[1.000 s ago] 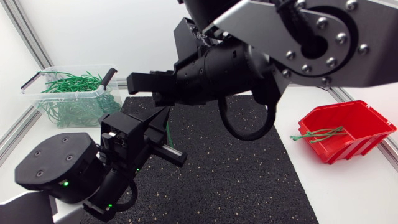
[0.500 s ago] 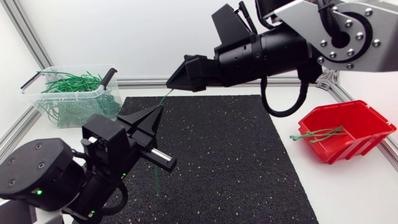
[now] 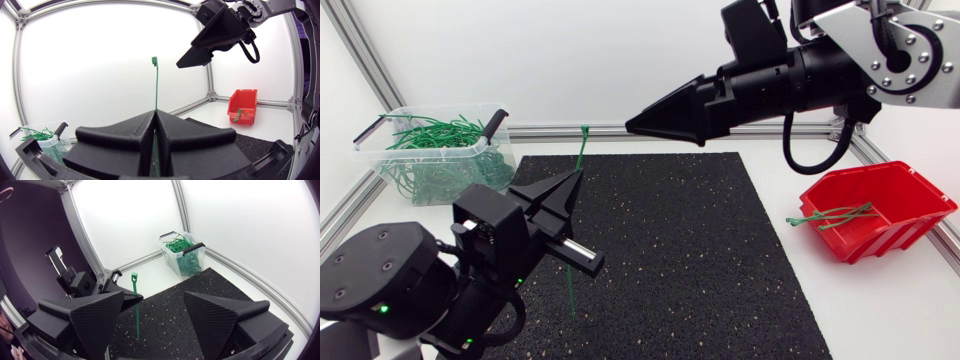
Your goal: Take a green cable tie from the red box, thread the tail through the head to close it, then place it in the transparent bin on the left.
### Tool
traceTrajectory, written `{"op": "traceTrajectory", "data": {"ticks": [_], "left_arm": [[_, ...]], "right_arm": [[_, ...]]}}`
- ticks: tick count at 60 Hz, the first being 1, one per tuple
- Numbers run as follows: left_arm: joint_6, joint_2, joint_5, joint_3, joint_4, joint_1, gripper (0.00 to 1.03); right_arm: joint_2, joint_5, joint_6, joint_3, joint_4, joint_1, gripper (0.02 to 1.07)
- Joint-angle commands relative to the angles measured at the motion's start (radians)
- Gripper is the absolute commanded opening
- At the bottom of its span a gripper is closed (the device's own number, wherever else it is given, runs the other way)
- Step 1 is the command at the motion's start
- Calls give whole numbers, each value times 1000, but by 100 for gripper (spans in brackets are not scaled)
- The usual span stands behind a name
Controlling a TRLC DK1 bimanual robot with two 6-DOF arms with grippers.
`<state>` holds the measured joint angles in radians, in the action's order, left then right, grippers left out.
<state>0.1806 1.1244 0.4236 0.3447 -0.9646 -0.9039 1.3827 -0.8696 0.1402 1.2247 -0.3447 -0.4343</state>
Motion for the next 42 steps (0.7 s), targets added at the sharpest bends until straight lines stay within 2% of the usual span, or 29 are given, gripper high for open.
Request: {"op": "traceTrajectory", "data": {"ticks": [1,10,16,24,34,42], "left_arm": [[7,-3,-9,-23,-3,8,4],[5,2,-13,-16,-3,5,4],[-6,2,-34,-15,0,11,4],[-9,3,-71,-7,4,26,4],[-47,29,-240,37,84,106,4],[-79,75,-373,62,95,183,4]], "right_arm": [[22,-14,150,13,-30,-6,97],[53,-17,387,39,-77,-12,97],[84,-19,569,79,-209,-24,97],[130,-17,633,101,-252,-47,97],[164,-22,674,108,-272,-50,96],[165,-28,690,108,-284,-46,96]]}}
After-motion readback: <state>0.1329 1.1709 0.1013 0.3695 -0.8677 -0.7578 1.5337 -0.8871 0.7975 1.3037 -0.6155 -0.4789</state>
